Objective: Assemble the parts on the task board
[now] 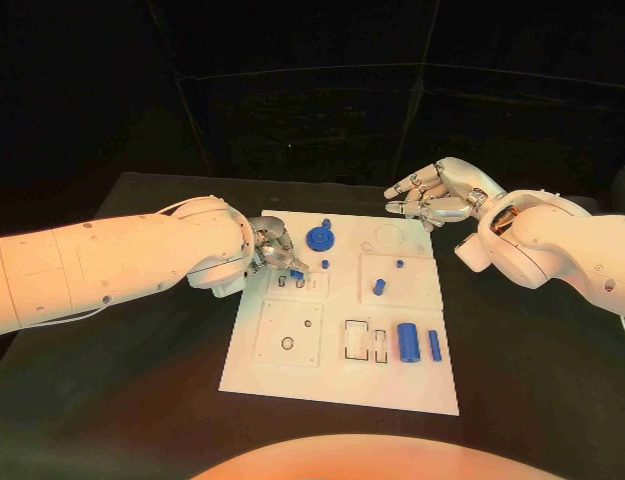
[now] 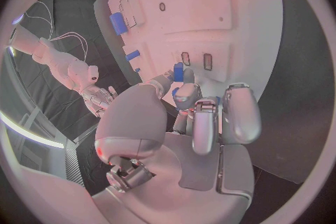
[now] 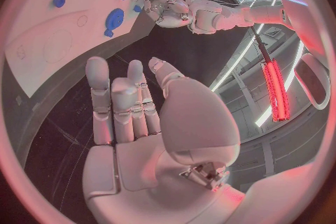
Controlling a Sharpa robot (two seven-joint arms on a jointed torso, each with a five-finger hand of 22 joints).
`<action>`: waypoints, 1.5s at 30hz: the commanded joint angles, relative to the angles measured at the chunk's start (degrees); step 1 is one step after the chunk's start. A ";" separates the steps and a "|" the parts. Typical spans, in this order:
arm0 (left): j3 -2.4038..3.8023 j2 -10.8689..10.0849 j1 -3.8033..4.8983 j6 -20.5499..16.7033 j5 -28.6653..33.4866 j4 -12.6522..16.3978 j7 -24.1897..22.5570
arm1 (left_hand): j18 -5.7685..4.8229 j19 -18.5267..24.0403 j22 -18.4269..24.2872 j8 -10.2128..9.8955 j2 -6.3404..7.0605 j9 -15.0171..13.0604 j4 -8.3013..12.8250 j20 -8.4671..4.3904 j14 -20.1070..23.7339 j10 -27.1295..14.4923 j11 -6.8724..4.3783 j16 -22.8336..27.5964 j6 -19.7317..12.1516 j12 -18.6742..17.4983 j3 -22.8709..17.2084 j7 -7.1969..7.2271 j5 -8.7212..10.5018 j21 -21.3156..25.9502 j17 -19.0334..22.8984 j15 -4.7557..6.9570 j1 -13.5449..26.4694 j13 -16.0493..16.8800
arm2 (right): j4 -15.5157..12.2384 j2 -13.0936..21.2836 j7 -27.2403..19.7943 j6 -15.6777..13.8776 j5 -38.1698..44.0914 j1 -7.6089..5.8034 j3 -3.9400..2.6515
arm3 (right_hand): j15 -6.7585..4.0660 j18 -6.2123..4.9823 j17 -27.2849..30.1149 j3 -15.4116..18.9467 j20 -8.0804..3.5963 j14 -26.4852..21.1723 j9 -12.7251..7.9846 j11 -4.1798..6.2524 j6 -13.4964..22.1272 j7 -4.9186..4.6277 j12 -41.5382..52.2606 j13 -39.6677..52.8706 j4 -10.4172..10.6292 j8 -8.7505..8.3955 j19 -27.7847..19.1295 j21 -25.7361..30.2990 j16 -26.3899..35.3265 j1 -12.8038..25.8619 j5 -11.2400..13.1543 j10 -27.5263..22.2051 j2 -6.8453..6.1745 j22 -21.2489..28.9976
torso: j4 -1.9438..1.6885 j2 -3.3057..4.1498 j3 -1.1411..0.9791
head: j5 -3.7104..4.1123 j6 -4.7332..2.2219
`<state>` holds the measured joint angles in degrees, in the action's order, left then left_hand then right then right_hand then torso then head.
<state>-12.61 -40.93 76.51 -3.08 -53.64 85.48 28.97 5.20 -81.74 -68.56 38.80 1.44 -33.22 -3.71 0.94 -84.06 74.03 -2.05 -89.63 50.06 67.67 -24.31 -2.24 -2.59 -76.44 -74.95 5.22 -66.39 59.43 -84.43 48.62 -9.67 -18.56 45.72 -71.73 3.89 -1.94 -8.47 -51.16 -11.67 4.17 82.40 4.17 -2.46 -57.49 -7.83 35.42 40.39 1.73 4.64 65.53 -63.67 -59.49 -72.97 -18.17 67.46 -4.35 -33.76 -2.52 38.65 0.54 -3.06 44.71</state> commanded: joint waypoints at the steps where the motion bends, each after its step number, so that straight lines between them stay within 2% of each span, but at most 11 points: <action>1: 0.01 0.35 -0.31 -1.87 -3.20 -0.17 -0.44 | -0.80 -0.36 -0.02 0.23 -0.27 -0.02 7.92 -0.22 -5.94 0.52 -0.04 -0.37 0.11 0.16 -8.11 0.20 -0.15 -0.20 -15.05 0.33 0.49 -0.07 | 0.03 -0.06 -0.43 0.42 0.00 -0.10 -0.03 | 0.14 -1.17 0.10 -0.05 0.16 0.39 -0.06 -0.15 0.50 -0.08 -0.14 -0.08 0.37 -0.22 0.07 0.38 0.20 0.49 -0.25 0.34 -0.29 0.09 | 0.04 0.01 -0.02 | 0.15 -0.17; 13: 0.00 1.40 -1.00 -0.48 -4.60 -0.86 -0.10 | -0.77 -0.30 0.14 0.28 -0.14 -0.07 7.90 -0.23 -5.94 0.56 -0.05 -0.37 0.11 0.20 -8.32 0.21 -0.14 -0.09 -15.05 0.34 0.60 -0.02 | 0.31 -0.33 -0.45 0.48 0.24 -0.09 -0.02 | 0.15 -1.20 0.13 -0.04 0.16 0.39 -0.06 -0.15 0.51 -0.08 -0.12 -0.11 0.47 -0.23 0.02 0.51 0.28 0.64 -0.24 0.35 -0.26 0.28 | -0.06 0.03 0.02 | 0.07 -0.25; 22: 0.00 1.60 -1.07 2.10 -5.16 -1.09 0.27 | -0.79 -0.34 0.03 0.32 0.03 -0.13 7.89 -0.24 -5.94 0.54 -0.05 -0.37 0.09 0.16 -8.48 0.22 -0.14 -0.15 -15.05 0.34 0.74 -0.09 | 0.53 -0.57 -0.53 0.60 0.25 -0.09 -0.02 | 0.15 -1.20 0.13 -0.04 0.16 0.39 -0.06 -0.15 0.51 -0.08 -0.12 -0.11 0.47 -0.23 0.02 0.51 0.28 0.64 -0.24 0.35 -0.26 0.28 | 0.07 0.05 0.09 | -0.28 -0.29; 32: 0.00 1.48 -1.12 3.93 -5.53 -1.09 0.57 | -0.81 -0.36 -0.11 0.59 0.55 -0.40 8.17 -0.28 -5.94 0.57 -0.12 -0.37 0.00 0.16 -9.93 0.28 -0.16 -0.17 -15.05 0.40 0.82 -0.08 | 0.57 -0.56 -0.62 0.56 0.26 -0.08 -0.01 | 0.15 -1.20 0.13 -0.04 0.16 0.39 -0.06 -0.15 0.51 -0.08 -0.12 -0.11 0.47 -0.23 0.02 0.51 0.28 0.64 -0.24 0.35 -0.26 0.28 | 0.04 0.10 0.04 | -0.33 -0.33; 36: 0.00 1.44 -1.12 4.51 -5.57 -1.05 0.65 | -0.81 -0.37 -0.13 0.65 0.62 -0.45 8.16 -0.29 -5.94 0.61 -0.12 -0.37 0.02 0.21 -10.10 0.28 -0.16 -0.17 -15.05 0.40 0.90 -0.03 | 0.55 -0.54 -0.77 0.46 0.26 -0.08 -0.01 | 0.15 -1.19 0.11 -0.06 0.17 0.41 -0.05 -0.14 0.51 -0.08 -0.10 -0.14 0.52 -0.22 0.05 0.53 0.29 0.71 -0.26 0.35 -0.22 0.27 | 0.03 0.17 0.05 | -0.31 -0.67; 45: 0.00 1.36 -1.12 4.88 -5.59 -1.01 0.71 | -0.81 -0.38 -0.16 0.91 0.90 -0.66 8.09 -0.29 -5.94 0.72 -0.13 -0.37 0.10 0.31 -10.73 0.30 -0.18 -0.16 -15.05 0.40 1.26 0.06 | 0.50 -0.48 -0.77 0.60 0.55 -0.08 -0.01 | 0.14 -1.19 0.17 -0.08 0.17 0.40 -0.05 -0.14 0.51 -0.07 -0.10 -0.15 0.52 -0.22 0.07 0.54 0.36 0.69 -0.27 0.34 -0.21 0.27 | 0.01 0.16 0.04 | -0.22 -0.35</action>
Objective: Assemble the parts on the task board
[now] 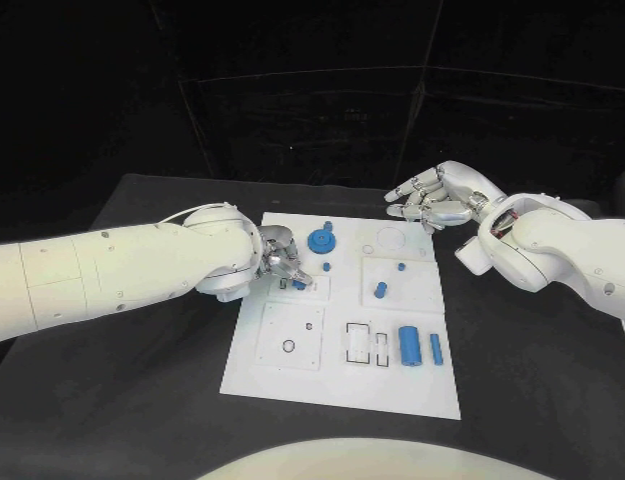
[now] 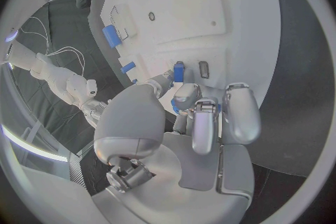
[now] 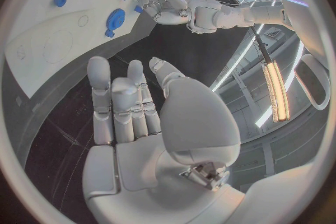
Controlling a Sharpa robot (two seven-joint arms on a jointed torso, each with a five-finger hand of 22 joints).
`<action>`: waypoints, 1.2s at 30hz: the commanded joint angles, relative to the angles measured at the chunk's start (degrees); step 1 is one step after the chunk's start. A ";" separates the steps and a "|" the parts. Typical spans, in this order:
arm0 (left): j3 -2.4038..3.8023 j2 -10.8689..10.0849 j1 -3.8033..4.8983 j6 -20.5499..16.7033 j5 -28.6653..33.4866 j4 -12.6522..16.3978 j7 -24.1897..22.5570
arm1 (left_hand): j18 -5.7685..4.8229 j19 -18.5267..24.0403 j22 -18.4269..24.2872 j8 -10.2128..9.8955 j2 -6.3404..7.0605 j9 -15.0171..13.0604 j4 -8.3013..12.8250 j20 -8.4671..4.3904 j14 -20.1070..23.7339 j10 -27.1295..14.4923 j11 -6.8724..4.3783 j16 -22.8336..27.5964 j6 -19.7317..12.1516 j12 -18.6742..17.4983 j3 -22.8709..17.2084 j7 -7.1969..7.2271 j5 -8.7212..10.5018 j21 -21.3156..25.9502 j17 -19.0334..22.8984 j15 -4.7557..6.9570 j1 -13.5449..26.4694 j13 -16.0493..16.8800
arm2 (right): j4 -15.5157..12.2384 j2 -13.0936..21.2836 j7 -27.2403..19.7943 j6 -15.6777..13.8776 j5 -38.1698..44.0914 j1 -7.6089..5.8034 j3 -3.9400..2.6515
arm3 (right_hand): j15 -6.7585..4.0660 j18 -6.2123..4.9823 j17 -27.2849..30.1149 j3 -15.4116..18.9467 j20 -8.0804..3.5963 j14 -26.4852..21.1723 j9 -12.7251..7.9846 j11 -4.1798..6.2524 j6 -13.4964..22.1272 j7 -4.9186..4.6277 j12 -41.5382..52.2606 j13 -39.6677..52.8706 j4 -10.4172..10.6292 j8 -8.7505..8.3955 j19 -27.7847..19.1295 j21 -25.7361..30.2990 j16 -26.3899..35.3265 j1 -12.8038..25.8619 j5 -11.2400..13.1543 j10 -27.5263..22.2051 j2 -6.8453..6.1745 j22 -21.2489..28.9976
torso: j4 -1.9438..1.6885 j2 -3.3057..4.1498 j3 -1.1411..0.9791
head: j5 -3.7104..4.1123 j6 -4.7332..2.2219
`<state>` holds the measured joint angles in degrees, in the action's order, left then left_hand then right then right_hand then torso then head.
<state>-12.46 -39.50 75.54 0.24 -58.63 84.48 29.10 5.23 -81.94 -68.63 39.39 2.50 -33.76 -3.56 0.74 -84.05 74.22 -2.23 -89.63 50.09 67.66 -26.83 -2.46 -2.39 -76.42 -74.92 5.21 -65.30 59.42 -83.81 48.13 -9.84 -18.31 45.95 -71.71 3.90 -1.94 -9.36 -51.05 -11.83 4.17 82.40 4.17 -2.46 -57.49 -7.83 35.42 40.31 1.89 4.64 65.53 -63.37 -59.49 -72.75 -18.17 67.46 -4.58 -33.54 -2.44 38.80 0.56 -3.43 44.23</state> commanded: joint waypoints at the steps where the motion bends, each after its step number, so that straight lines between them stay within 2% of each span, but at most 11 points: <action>1: -0.15 -0.08 -0.15 1.57 -0.60 0.00 0.58 | -0.85 -0.18 -0.10 0.33 -0.15 -0.11 7.93 -0.09 -5.95 0.55 0.05 -0.37 0.07 0.32 -8.23 0.52 -0.38 -0.18 -15.08 0.41 0.18 0.08 | -0.13 0.03 -0.62 0.35 0.35 -0.10 -0.03 | 0.14 -0.29 0.07 0.07 0.17 0.40 -0.05 -0.13 0.51 -0.07 -0.10 -0.07 0.36 -0.22 0.07 0.24 0.37 0.47 -0.27 0.34 0.02 0.05 | -0.07 -0.01 0.02 | 0.14 0.18; 23: -0.15 -0.31 -0.15 1.50 -0.56 0.14 0.57 | -0.97 -0.52 -0.88 1.53 1.38 -0.99 7.64 -0.18 -5.95 1.13 -0.19 -0.37 0.68 0.91 -9.88 0.86 -0.45 -0.60 -15.08 0.56 1.92 0.61 | -0.12 0.10 -0.65 0.36 0.44 -0.09 -0.03 | 0.14 -0.31 0.09 0.05 0.17 0.40 -0.05 -0.12 0.51 -0.06 -0.10 -0.08 0.35 -0.22 0.04 0.30 0.40 0.44 -0.28 0.34 0.03 0.14 | -0.03 0.01 -0.02 | 0.09 0.43; 31: -0.14 -0.12 -0.15 1.38 -0.34 -0.26 0.55 | -1.03 -0.69 -1.27 2.49 2.65 -1.68 5.54 -0.30 -5.95 1.52 -0.39 -0.37 1.55 1.36 -8.34 1.17 -0.42 -0.78 -15.08 0.71 5.59 0.97 | -0.13 0.08 -0.63 0.35 0.44 -0.09 -0.03 | 0.13 -0.36 0.34 -0.01 0.17 0.36 -0.05 -0.12 0.53 -0.06 -0.11 -0.11 0.32 -0.23 -0.05 0.46 0.63 0.40 -0.29 0.29 0.03 0.42 | -0.01 -0.02 -0.04 | 0.11 0.49; 36: -0.14 0.07 -0.14 1.35 -0.13 -0.54 0.52 | -1.11 -0.87 -1.68 3.12 2.90 -2.20 3.15 -0.40 -5.95 1.84 -0.47 -0.37 2.05 1.80 -5.82 1.27 -0.39 -0.98 -15.08 0.79 8.81 1.33 | -0.14 0.04 -0.65 0.37 0.44 -0.09 -0.03 | 0.13 -0.37 0.44 -0.01 0.17 0.34 -0.04 -0.13 0.54 -0.07 -0.15 -0.16 0.36 -0.23 -0.07 0.52 0.74 0.46 -0.29 0.23 0.03 0.51 | -0.01 0.01 -0.04 | 0.17 0.50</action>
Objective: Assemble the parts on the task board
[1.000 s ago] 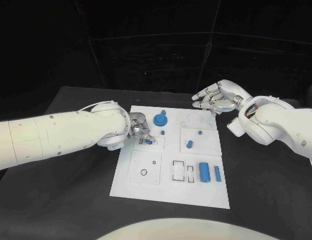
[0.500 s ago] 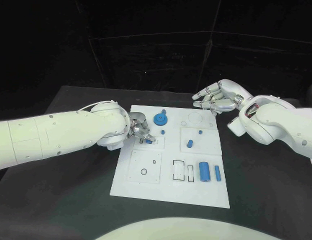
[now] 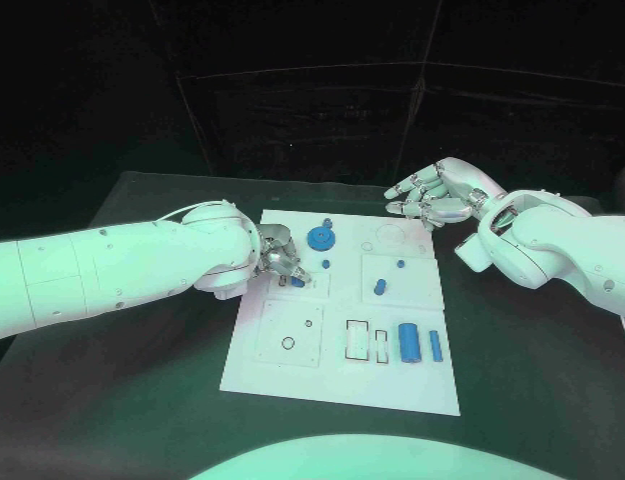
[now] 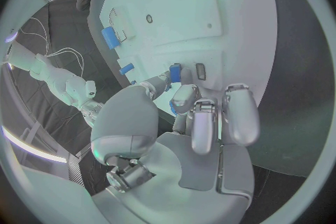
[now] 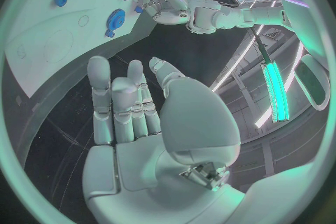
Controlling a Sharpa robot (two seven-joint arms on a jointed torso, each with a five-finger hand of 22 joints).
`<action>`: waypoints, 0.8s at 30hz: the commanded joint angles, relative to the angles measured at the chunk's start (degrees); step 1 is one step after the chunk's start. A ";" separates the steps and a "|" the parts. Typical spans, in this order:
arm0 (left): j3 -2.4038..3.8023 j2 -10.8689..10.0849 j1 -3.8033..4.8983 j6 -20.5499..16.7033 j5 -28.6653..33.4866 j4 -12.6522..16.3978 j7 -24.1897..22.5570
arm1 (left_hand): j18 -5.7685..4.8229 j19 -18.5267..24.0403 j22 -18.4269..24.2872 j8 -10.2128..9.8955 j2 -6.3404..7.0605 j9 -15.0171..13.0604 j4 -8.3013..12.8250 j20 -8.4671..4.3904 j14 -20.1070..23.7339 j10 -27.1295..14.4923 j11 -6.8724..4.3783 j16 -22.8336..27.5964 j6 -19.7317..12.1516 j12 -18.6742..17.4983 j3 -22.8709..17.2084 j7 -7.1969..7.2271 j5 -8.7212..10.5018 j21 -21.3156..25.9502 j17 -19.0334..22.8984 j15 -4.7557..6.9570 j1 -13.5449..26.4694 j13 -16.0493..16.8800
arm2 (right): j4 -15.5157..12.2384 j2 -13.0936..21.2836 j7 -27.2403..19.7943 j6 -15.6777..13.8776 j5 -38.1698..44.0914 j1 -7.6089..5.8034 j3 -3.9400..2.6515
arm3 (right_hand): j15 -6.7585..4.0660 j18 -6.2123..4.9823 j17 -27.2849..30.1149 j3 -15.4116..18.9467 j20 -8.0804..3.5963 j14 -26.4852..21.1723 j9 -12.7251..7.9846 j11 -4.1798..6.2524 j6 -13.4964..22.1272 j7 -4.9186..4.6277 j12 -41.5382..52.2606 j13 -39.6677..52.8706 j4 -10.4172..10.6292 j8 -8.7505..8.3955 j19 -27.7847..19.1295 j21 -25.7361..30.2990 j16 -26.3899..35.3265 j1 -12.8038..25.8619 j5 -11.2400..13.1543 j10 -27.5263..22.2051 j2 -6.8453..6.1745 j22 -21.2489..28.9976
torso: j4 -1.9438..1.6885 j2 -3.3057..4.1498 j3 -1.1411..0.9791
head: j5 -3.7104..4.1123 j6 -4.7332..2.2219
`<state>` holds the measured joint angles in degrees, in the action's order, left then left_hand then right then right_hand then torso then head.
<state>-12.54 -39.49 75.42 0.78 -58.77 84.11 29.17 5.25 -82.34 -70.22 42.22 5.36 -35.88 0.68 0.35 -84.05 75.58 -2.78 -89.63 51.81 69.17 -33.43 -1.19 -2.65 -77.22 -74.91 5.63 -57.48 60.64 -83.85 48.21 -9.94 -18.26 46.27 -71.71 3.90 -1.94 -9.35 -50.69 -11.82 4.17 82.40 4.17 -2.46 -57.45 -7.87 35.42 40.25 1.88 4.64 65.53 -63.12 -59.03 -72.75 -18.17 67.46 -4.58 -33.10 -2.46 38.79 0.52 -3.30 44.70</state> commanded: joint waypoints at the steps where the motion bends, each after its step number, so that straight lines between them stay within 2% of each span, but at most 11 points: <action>1: -0.05 0.11 -0.02 0.79 0.05 -0.22 0.45 | -1.14 -0.50 -0.15 0.39 0.01 -0.18 -1.53 -0.02 -5.95 0.53 0.06 -0.37 0.38 0.38 1.32 0.01 -0.16 -0.22 -15.09 0.38 1.50 0.18 | -0.10 -0.05 -0.56 0.31 0.12 -0.10 -0.03 | 0.14 -0.38 0.07 -0.01 0.17 0.34 -0.04 -0.13 0.50 -0.02 -0.15 -0.10 0.36 -0.23 -0.07 0.27 0.27 0.47 -0.29 0.23 0.03 0.07 | 0.01 0.01 0.00 | 0.05 0.05; 7: -0.05 0.37 -0.02 0.83 0.16 -0.46 0.42 | -1.19 -0.64 -0.50 0.76 -0.31 -0.60 -3.03 -0.13 -5.95 0.79 -0.06 -0.37 0.51 0.82 3.68 0.16 -0.14 -0.38 -15.09 0.49 2.98 0.62 | -0.14 -0.07 -0.60 0.30 0.12 -0.10 -0.03 | 0.14 -0.38 0.07 -0.01 0.17 0.34 -0.04 -0.14 0.50 -0.03 -0.17 -0.12 0.38 -0.23 -0.07 0.28 0.28 0.49 -0.29 0.20 0.03 0.08 | 0.02 0.01 -0.01 | 0.09 0.08; 24: -0.04 0.72 -0.01 1.09 0.19 -0.98 0.40 | -1.27 -0.82 -0.94 1.02 -0.57 -0.88 -3.60 -0.23 -5.95 1.11 -0.20 -0.37 0.78 1.24 4.98 0.34 -0.14 -0.63 -15.09 0.61 3.32 1.08 | -0.17 -0.07 -0.58 0.31 0.12 -0.10 -0.03 | 0.14 -0.39 0.09 -0.03 0.17 0.34 -0.04 -0.14 0.52 -0.03 -0.22 -0.18 0.42 -0.23 -0.07 0.34 0.34 0.56 -0.30 0.13 0.03 0.14 | -0.02 0.01 0.01 | 0.26 0.35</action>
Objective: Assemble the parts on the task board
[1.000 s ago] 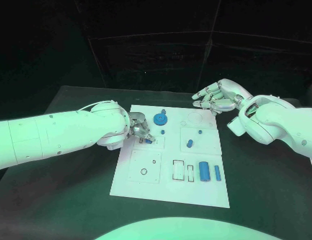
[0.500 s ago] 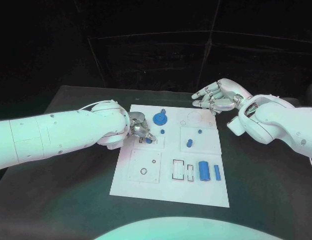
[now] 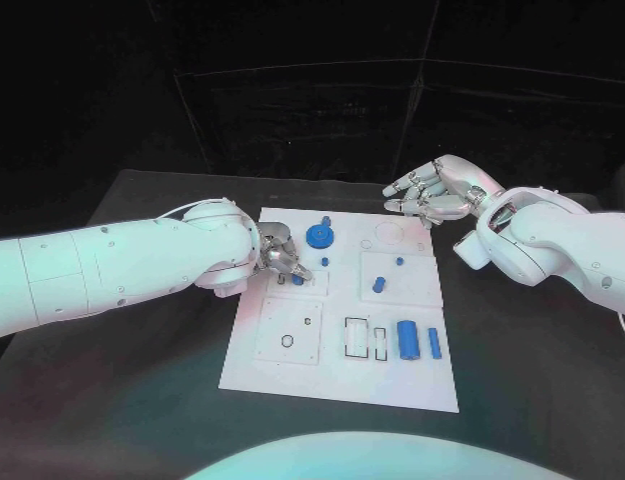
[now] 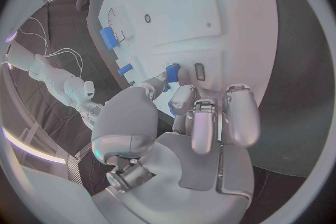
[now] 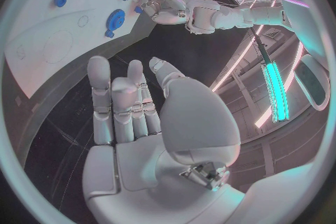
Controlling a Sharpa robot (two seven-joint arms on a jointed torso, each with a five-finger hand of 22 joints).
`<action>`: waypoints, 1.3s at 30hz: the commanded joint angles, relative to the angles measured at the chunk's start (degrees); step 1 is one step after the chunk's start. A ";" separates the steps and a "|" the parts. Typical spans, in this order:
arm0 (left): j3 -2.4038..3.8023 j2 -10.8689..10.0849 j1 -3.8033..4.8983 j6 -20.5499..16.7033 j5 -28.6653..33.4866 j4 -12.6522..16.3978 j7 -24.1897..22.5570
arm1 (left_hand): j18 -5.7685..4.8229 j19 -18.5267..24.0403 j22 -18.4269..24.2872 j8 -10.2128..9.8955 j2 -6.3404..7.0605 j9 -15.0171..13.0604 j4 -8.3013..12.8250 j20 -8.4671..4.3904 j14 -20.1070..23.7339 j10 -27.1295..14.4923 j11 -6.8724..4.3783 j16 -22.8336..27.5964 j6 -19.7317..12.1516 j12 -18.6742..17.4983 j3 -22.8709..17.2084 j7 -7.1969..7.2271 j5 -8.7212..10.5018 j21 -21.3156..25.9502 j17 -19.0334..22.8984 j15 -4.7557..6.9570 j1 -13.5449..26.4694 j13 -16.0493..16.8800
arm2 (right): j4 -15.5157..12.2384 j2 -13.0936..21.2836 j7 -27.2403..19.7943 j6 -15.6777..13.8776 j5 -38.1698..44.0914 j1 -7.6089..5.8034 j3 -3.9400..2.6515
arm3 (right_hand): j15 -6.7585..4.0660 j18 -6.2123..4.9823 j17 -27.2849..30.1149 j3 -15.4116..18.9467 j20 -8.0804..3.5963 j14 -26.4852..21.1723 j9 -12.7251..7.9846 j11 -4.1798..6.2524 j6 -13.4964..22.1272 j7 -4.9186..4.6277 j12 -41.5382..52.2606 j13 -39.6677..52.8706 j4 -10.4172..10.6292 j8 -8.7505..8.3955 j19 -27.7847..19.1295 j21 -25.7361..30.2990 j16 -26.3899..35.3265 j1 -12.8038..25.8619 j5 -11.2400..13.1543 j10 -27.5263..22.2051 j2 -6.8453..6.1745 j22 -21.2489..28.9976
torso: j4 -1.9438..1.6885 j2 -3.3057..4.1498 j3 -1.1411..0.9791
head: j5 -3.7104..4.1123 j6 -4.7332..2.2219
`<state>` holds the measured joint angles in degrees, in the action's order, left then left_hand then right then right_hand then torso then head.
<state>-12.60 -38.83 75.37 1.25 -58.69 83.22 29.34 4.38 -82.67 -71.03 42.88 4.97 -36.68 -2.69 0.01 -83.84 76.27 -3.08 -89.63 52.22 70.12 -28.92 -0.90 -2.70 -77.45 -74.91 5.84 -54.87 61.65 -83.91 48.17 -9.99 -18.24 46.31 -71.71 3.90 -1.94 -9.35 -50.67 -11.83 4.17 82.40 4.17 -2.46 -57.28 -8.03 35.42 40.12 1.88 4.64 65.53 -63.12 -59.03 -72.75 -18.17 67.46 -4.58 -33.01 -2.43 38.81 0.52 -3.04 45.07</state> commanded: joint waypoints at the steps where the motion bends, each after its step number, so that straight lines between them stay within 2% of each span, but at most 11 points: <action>1: 0.01 0.10 0.04 0.62 0.11 -0.17 0.23 | -0.42 -0.53 -0.25 0.40 -0.29 -0.14 -0.54 0.08 -6.16 0.48 0.05 -0.37 0.44 0.36 0.92 0.07 -0.09 -0.46 -15.09 0.43 0.96 0.12 | -0.10 -0.05 -0.54 0.30 0.08 -0.10 -0.03 | 0.14 -0.39 0.07 -0.03 0.17 0.33 -0.04 -0.14 0.35 0.13 -0.23 -0.05 0.42 -0.23 -0.07 0.34 0.35 0.56 -0.31 0.13 0.03 0.05 | -0.04 -0.01 0.03 | 0.01 -0.01; 13: 0.02 0.24 0.05 0.80 0.24 -0.53 0.21 | -0.58 -0.87 -1.12 0.65 -0.61 -0.57 -3.25 -0.10 -6.16 1.02 -0.10 -0.37 1.03 0.88 5.94 0.26 -0.07 -0.93 -15.09 0.58 3.40 0.66 | -0.12 -0.04 -0.55 0.35 0.08 -0.10 -0.03 | 0.15 -0.39 0.11 0.00 0.18 0.33 -0.04 -0.16 0.36 0.12 -0.28 -0.13 0.51 -0.23 -0.07 0.40 0.43 0.70 -0.30 0.08 0.01 0.11 | -0.03 -0.01 0.01 | 0.14 0.12; 30: 0.02 0.38 0.06 1.33 0.25 -0.56 0.21 | -0.65 -1.01 -1.53 0.70 -0.80 -0.78 -3.96 -0.23 -6.16 1.11 -0.28 -0.37 1.29 0.80 8.80 0.46 -0.07 -1.13 -15.09 0.73 3.33 0.45 | -0.07 -0.03 -0.50 0.51 0.08 -0.10 -0.03 | 0.17 -0.40 0.06 0.07 0.18 0.35 -0.03 -0.18 0.37 0.12 -0.31 -0.22 0.64 -0.23 -0.06 0.49 0.45 0.92 -0.28 0.08 -0.04 0.20 | -0.05 -0.06 0.06 | 0.32 0.28; 39: 0.02 0.37 0.06 0.82 0.25 -0.44 0.20 | -0.73 -1.21 -2.04 0.75 -1.66 -1.04 -6.34 -0.42 -6.16 1.13 -0.51 -0.37 1.63 0.40 12.90 0.72 -0.08 -1.37 -15.09 0.92 4.53 -0.26 | -0.07 -0.12 -0.46 0.57 0.08 -0.10 -0.03 | 0.17 -0.40 0.05 0.12 0.19 0.37 -0.02 -0.18 0.37 0.13 -0.31 -0.29 0.77 -0.22 -0.05 0.57 0.50 1.12 -0.27 0.11 -0.06 0.28 | -0.05 -0.04 0.05 | 0.41 0.29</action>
<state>-12.61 -38.49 75.37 2.00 -58.61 82.69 29.35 4.39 -83.46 -73.04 43.33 3.58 -37.67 -8.99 -0.35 -84.06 77.10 -3.48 -89.63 53.46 70.79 -16.29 -0.10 -2.69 -78.55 -74.91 6.46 -50.82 61.45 -83.85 48.10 -10.00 -18.08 46.32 -71.71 3.90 -1.94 -9.35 -50.62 -11.71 4.17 82.40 4.17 -2.46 -57.28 -8.03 35.42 39.91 2.32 4.64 65.53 -62.90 -58.82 -72.29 -18.17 67.46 -4.59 -32.78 -2.49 38.74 0.57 -2.64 45.32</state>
